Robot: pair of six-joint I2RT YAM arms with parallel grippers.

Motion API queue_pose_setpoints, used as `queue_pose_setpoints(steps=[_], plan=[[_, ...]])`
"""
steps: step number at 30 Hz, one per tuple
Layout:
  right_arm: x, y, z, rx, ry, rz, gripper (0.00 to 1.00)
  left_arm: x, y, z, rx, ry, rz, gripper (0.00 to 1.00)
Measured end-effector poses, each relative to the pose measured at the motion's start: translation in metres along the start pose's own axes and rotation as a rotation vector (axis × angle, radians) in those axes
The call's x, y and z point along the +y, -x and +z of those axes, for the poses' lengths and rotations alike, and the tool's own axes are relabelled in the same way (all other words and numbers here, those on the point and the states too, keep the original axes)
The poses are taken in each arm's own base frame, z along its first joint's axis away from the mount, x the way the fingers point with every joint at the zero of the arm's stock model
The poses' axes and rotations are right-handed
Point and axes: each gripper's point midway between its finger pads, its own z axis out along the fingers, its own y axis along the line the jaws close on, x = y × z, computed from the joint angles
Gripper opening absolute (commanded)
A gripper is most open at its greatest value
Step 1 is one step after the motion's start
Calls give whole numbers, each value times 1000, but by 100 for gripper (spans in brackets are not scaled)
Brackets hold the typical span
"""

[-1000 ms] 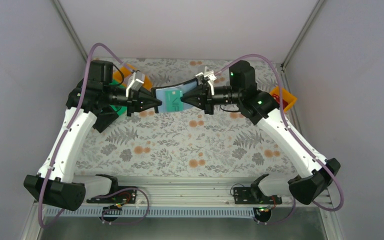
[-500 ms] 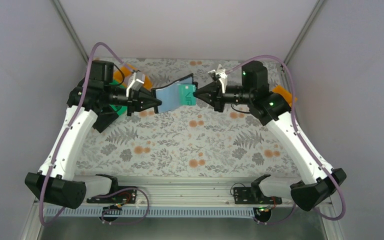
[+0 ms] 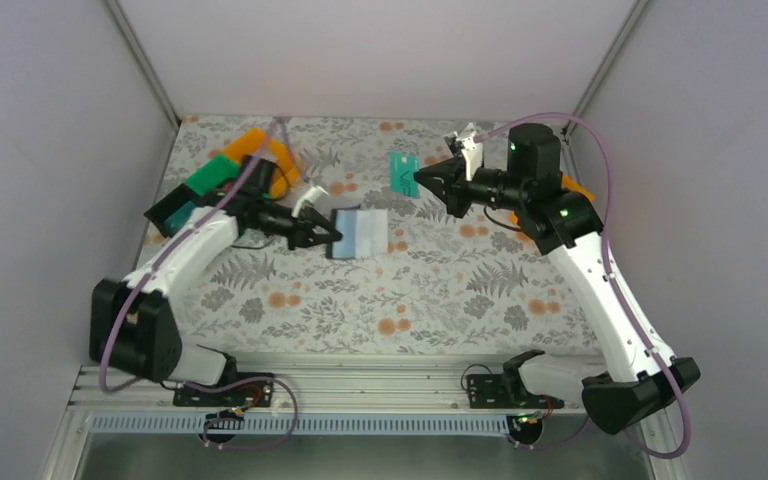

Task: Take the credit cards out of the card holder

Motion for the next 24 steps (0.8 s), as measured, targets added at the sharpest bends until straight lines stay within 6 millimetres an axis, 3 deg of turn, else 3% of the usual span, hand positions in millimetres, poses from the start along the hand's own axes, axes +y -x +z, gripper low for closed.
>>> queue_pose_setpoints(steps=[2, 5, 7, 10, 12, 13, 18, 21, 24], plan=[[0, 0, 0, 1, 2, 6, 4, 4, -22, 31, 91, -42, -29, 2], [-1, -2, 2, 7, 4, 17, 4, -6, -42, 66, 189, -163, -50, 2], [-3, -4, 5, 18, 4, 32, 4, -3, -48, 79, 219, -218, -71, 2], [-7, -8, 10, 42, 4, 58, 4, 24, -61, 88, 248, -214, -119, 5], [-9, -11, 13, 60, 9, 73, 4, 49, -80, 90, 282, -165, -164, 27], [-9, -13, 14, 66, 14, 79, 4, 62, -91, 91, 302, -135, -187, 42], [-14, -21, 28, 115, 43, 147, 4, 125, -141, 84, 398, 35, -300, 91], [-23, -30, 41, 157, 48, 209, 4, 138, -127, 64, 364, 116, -268, 95], [-32, -49, 54, 222, 33, 294, 4, 140, -88, 31, 304, 208, -177, 95]])
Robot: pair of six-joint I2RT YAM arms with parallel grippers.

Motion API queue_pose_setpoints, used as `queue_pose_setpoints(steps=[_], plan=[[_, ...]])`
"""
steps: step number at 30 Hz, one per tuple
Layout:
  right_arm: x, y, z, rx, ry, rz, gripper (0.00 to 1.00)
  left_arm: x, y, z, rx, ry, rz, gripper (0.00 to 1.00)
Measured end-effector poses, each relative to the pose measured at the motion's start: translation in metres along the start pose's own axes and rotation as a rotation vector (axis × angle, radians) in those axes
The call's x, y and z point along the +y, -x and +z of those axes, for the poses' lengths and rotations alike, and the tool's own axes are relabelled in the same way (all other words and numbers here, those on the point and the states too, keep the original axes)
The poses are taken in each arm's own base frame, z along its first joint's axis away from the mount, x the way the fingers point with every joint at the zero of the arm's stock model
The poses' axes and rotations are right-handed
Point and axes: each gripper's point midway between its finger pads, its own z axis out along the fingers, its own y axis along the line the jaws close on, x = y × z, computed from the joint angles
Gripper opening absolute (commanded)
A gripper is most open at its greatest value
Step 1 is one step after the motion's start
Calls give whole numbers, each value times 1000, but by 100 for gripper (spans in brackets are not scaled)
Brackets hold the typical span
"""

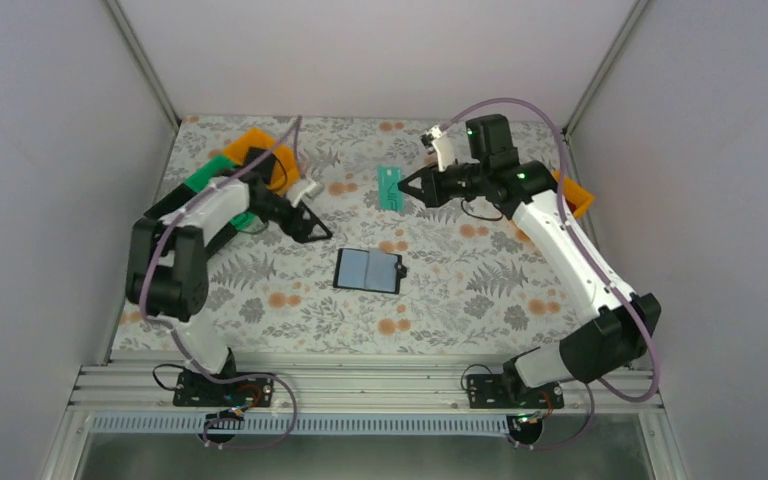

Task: Take the credit cards out of the card holder

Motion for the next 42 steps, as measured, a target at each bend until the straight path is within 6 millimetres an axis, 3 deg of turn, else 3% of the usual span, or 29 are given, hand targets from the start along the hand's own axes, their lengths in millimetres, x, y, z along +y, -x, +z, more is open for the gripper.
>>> queue_pose_setpoints(steps=[2, 5, 12, 15, 18, 20, 23, 26, 29, 32, 36, 42], plan=[[-9, -7, 10, 36, -26, 56, 4, -9, 30, -37, -72, 43, 86, 95], [-8, -12, 22, 78, -44, 102, 4, -41, 71, -85, -160, 87, 235, 96], [38, -10, 45, 123, 11, 70, 4, -137, 136, -199, -305, 354, 622, 100], [56, -7, 44, 124, 55, 56, 4, -178, 135, -231, -340, 483, 808, 100], [70, -6, 42, 127, 112, 52, 4, -221, 113, -254, -361, 589, 1043, 99], [81, -8, 41, 136, 159, 50, 4, -238, 93, -262, -363, 674, 1221, 98], [96, -10, 40, 146, 213, 44, 4, -246, 67, -264, -351, 836, 1501, 99], [111, -11, 38, 149, 262, 37, 4, -237, 46, -250, -308, 1042, 1827, 98], [125, -8, 37, 137, 313, 29, 4, -222, 37, -231, -253, 1173, 2056, 96], [142, -9, 39, 141, 368, 10, 4, -219, 40, -225, -239, 1260, 2188, 92], [162, -9, 44, 154, 430, -13, 4, -226, 32, -220, -255, 1299, 2288, 72], [184, -6, 53, 167, 495, -48, 4, -234, 20, -213, -275, 1290, 2364, 66]])
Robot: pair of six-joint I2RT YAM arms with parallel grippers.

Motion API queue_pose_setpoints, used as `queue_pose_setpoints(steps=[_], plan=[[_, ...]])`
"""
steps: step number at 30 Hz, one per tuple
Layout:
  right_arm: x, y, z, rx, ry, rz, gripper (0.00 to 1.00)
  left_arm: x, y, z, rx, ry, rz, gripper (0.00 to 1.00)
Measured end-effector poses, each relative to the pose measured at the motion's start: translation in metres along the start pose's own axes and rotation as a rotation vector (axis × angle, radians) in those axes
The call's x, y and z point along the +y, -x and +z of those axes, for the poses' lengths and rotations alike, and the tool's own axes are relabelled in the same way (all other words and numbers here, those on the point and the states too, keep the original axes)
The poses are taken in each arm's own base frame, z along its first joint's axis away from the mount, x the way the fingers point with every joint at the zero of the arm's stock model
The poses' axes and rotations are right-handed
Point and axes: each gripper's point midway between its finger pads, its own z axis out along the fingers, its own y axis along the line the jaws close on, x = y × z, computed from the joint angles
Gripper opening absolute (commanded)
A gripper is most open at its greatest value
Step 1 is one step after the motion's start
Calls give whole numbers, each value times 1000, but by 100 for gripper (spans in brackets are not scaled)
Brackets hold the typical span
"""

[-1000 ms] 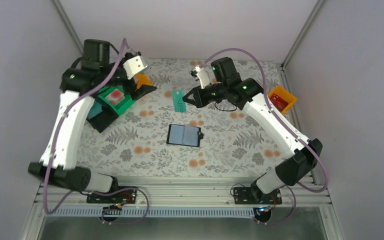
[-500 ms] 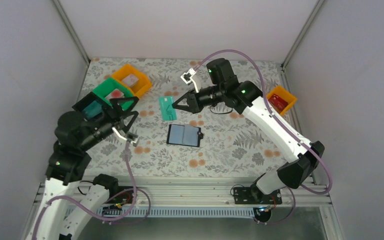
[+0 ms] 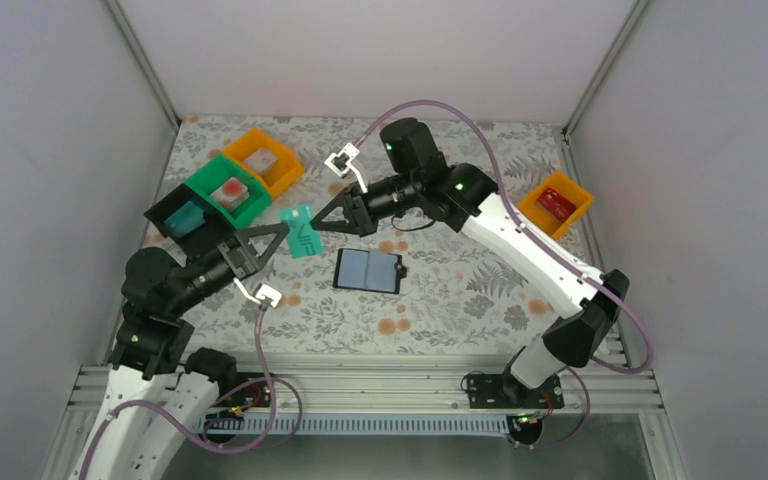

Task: Take the credit cards out of the card holder

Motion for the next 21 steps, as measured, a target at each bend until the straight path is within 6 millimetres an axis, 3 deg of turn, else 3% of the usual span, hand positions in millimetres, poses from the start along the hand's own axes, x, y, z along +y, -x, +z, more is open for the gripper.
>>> queue_pose_setpoints(steps=[7, 10, 14, 18, 20, 21], plan=[[9, 4, 10, 12, 33, -19, 4, -7, 6, 2, -33, -16, -7, 31], [12, 7, 12, 10, 41, -29, 4, -9, 8, 2, -41, -21, -14, 5], [5, 6, 14, 14, 19, -16, 5, -4, 11, -1, -49, -10, -5, 2], [-5, 7, 16, 8, -25, -11, 71, -7, 9, -4, -27, -41, -16, 2], [-16, 11, 12, -16, -88, -3, 96, -14, 0, -7, 25, -97, -30, 2], [-24, 12, 7, -33, -133, 3, 99, -18, -7, -9, 63, -136, -38, 2]])
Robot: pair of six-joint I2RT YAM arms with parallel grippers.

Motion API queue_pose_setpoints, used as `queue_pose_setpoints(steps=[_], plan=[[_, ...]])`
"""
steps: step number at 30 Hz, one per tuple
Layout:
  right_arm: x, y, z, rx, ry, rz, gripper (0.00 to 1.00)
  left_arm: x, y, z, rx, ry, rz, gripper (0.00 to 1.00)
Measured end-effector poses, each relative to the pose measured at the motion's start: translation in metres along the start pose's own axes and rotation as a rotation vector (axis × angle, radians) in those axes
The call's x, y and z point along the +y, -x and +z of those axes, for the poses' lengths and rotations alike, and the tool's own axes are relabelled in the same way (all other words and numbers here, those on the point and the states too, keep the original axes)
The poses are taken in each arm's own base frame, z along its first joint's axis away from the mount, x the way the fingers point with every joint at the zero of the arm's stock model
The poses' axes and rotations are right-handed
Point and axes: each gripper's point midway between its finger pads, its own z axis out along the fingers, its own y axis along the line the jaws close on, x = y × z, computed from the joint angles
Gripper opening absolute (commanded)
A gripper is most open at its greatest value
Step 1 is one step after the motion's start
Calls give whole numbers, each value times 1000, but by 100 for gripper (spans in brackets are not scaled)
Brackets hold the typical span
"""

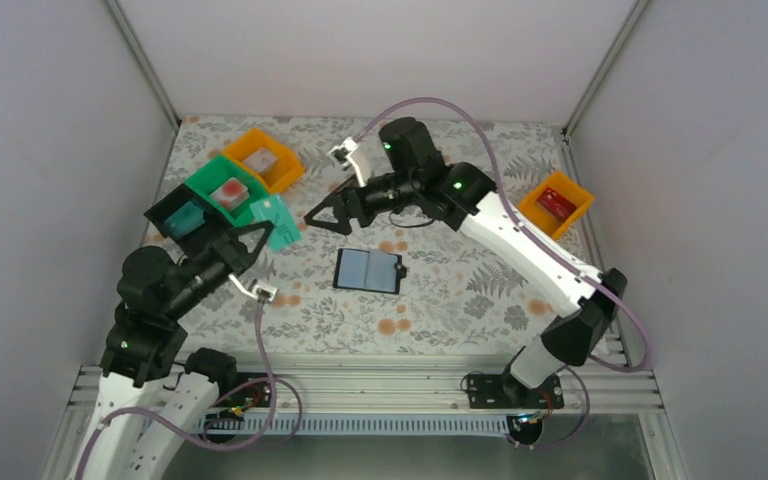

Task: Take the credit cards out of the card holder

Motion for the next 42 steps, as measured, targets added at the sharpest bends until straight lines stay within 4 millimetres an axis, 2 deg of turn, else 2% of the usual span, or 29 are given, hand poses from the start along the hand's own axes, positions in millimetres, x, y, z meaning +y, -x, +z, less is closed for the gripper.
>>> queue_pose_setpoints(steps=[2, 4, 6, 8, 10, 12, 15, 18, 25, 29, 38, 42], plan=[[-22, 2, -15, -46, -107, 24, 99, -11, -21, -1, 107, -94, -14, 2], [-49, 3, -42, -109, -237, 69, 99, -29, -48, 0, 232, -216, -98, 2], [-70, 6, -74, -182, -358, 98, 99, -53, -82, 4, 378, -391, -289, 2], [-81, 10, -98, -242, -442, 110, 99, -81, -114, 12, 516, -569, -518, 2], [-83, 14, -117, -289, -498, 105, 99, -118, -151, 24, 688, -715, -774, 2], [-84, 17, -126, -313, -525, 99, 99, -166, -172, 24, 845, -834, -960, 2], [-90, 14, -130, -314, -550, 98, 99, -247, -172, -2, 1058, -1042, -1155, 2], [-101, 6, -129, -296, -576, 105, 99, -289, -168, -25, 1201, -1152, -1226, 2], [-124, -9, -137, -270, -635, 108, 99, -340, -183, -52, 1406, -1189, -1268, 2], [-132, -13, -146, -268, -656, 98, 99, -361, -186, -65, 1470, -1209, -1274, 2], [-146, -15, -161, -264, -662, 84, 99, -399, -185, -57, 1512, -1234, -1298, 2], [-151, -19, -163, -260, -652, 90, 99, -408, -189, -56, 1530, -1223, -1281, 2]])
